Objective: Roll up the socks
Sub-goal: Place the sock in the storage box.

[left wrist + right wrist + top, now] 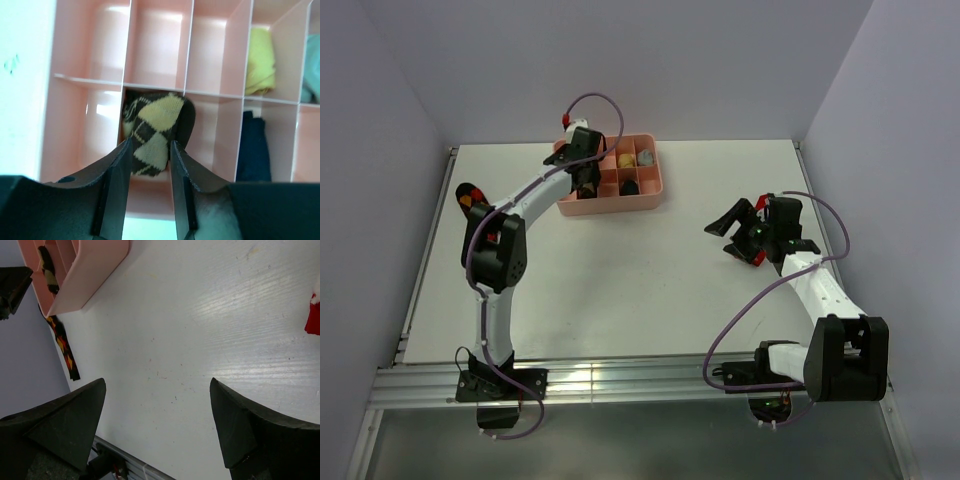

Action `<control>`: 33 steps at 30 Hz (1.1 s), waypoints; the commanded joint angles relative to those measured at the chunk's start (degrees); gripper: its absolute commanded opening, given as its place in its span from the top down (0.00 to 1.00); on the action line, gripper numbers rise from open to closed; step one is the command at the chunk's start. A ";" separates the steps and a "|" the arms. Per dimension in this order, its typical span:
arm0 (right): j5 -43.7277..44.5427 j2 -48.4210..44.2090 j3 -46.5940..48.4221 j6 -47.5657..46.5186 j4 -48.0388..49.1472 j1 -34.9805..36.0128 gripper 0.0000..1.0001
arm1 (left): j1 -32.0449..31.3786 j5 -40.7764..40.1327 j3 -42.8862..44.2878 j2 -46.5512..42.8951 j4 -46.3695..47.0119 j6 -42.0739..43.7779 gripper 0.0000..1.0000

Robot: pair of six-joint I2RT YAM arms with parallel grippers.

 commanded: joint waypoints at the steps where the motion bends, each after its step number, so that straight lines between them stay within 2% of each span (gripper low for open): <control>1: -0.44 -1.45 0.58 -0.38 1.77 -0.37 0.09 | 0.30 -1.19 0.89 2.09 4.78 2.01 0.59; 15: -0.36 -0.40 -0.30 -0.74 2.21 -0.37 0.09 | 1.79 0.21 0.72 11.68 1.45 -0.10 0.61; 18: -0.62 -0.57 -0.13 -0.74 2.38 -0.37 0.09 | 1.79 1.27 1.43 11.77 1.35 0.25 0.58; 22: -0.53 -1.45 0.40 -1.26 1.94 -0.37 0.09 | 1.79 1.19 0.90 6.86 5.48 2.18 0.54; 30: 0.70 -6.45 0.75 -2.67 0.98 -0.37 0.09 | 3.28 0.22 11.70 9.04 4.61 5.62 0.45; 32: 1.57 -7.95 0.75 -3.11 0.45 -0.37 0.09 | 3.37 0.83 10.32 6.16 6.62 5.97 0.40; 33: 1.84 -8.56 0.58 -3.20 0.45 -0.37 0.09 | 3.37 1.18 6.91 4.40 8.28 5.71 0.38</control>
